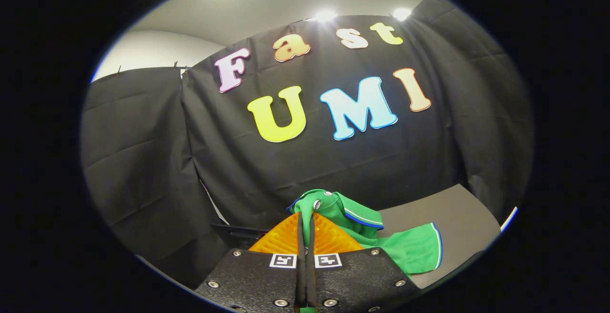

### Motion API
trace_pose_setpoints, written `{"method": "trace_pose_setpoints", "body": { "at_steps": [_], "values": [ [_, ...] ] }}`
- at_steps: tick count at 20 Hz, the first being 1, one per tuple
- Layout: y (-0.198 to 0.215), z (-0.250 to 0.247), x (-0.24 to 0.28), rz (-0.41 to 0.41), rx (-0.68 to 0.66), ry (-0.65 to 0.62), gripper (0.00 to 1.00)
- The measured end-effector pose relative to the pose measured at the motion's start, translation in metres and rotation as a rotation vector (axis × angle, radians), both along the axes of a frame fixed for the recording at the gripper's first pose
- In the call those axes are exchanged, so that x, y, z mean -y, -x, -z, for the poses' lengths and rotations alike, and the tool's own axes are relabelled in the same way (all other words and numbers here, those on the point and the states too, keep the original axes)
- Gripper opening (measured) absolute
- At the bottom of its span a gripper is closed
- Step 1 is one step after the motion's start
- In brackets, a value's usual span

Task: Put the clothes into the washing machine and then close the washing machine lid.

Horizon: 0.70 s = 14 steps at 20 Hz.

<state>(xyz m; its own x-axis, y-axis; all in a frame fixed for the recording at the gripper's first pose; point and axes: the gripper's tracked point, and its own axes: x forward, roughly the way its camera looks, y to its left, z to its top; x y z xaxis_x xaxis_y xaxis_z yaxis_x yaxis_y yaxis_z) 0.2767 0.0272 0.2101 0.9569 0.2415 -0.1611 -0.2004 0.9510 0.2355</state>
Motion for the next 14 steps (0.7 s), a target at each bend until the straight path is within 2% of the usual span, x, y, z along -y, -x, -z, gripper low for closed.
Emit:
{"method": "trace_pose_setpoints", "body": {
  "at_steps": [14],
  "values": [
    [0.011, -0.003, -0.123, -0.116, 0.045, -0.038, 0.00]
  ]
}}
